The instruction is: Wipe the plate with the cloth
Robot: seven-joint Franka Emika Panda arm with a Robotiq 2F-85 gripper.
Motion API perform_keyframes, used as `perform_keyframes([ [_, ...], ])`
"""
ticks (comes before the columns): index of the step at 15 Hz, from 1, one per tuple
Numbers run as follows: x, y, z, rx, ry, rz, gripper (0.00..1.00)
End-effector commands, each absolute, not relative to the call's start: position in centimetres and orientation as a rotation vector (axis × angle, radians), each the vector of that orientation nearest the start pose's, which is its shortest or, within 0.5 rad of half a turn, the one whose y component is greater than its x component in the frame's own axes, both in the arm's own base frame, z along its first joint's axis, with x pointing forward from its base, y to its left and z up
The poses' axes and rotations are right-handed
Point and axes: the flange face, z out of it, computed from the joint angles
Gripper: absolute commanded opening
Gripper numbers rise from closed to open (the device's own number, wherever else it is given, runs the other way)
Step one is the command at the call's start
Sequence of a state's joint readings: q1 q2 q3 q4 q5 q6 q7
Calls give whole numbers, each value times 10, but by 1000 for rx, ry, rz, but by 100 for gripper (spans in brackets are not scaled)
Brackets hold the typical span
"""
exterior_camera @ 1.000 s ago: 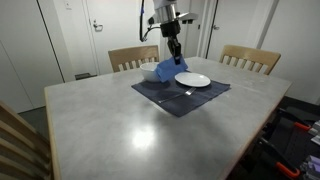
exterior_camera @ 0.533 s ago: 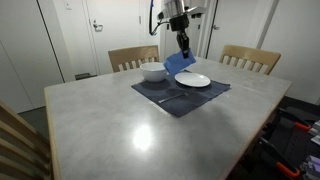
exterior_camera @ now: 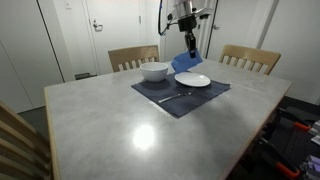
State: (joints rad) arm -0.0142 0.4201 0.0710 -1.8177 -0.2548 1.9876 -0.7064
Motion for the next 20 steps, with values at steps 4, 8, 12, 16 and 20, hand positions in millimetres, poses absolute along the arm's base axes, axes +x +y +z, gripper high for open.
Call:
perform_keyframes([
  [4, 598, -22, 295, -3011, -939, 394, 2],
  [8, 593, -30, 303, -3090, -745, 302, 2],
  [12, 588, -21, 301, -3093, -704, 251, 2],
  [16, 596, -21, 296, -3092, -726, 279, 10],
  [20, 595, -21, 296, -3092, -726, 279, 10],
])
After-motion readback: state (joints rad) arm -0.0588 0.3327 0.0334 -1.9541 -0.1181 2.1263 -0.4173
